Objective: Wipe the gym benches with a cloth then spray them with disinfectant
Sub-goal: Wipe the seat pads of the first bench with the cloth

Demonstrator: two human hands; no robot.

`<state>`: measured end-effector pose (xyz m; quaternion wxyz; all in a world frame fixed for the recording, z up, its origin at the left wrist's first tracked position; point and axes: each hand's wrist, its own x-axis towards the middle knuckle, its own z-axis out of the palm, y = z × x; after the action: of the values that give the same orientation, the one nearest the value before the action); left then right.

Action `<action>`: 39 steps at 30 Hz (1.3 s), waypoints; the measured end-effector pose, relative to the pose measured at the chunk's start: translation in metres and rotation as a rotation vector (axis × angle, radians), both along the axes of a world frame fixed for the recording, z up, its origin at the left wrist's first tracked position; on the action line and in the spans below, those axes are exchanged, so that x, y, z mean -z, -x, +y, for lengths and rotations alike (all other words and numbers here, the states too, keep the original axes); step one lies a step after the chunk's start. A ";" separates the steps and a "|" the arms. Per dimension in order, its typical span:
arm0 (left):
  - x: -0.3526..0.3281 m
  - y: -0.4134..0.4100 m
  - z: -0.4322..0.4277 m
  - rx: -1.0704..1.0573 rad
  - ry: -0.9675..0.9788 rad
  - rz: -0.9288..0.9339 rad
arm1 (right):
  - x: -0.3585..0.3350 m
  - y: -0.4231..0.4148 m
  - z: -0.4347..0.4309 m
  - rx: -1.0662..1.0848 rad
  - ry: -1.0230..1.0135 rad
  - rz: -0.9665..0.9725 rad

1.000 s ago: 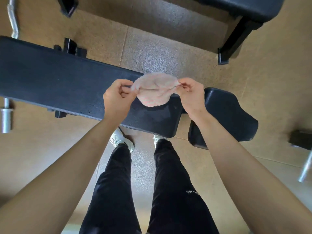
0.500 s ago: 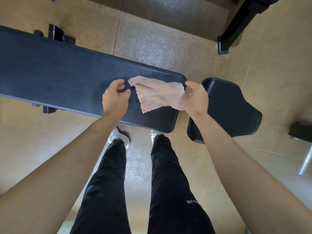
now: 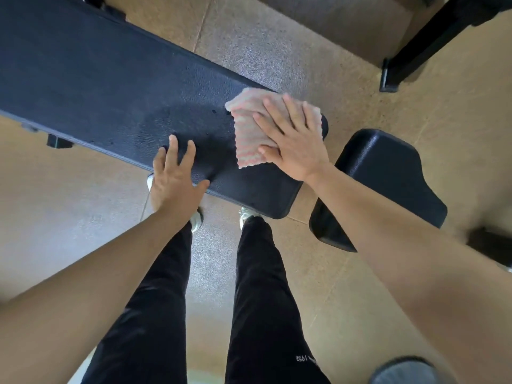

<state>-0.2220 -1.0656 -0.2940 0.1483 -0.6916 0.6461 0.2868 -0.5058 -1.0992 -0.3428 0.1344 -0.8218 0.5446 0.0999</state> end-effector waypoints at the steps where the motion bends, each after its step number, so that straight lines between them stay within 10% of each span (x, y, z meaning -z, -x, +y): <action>1: 0.000 0.001 0.000 0.001 0.000 -0.009 | 0.000 0.005 -0.006 0.004 0.004 0.000; 8: -0.005 0.003 -0.001 0.012 -0.014 -0.049 | 0.002 -0.023 0.008 0.336 0.030 0.027; 22: -0.005 -0.010 0.000 0.002 0.037 -0.031 | -0.008 -0.086 0.131 0.115 -0.096 0.007; 39: -0.002 -0.057 -0.008 -0.136 0.222 0.284 | -0.001 -0.102 -0.080 0.204 0.009 0.006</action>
<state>-0.1652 -1.0736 -0.2915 -0.0413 -0.6985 0.6398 0.3178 -0.4034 -1.1790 -0.3414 0.1385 -0.7625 0.6261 0.0859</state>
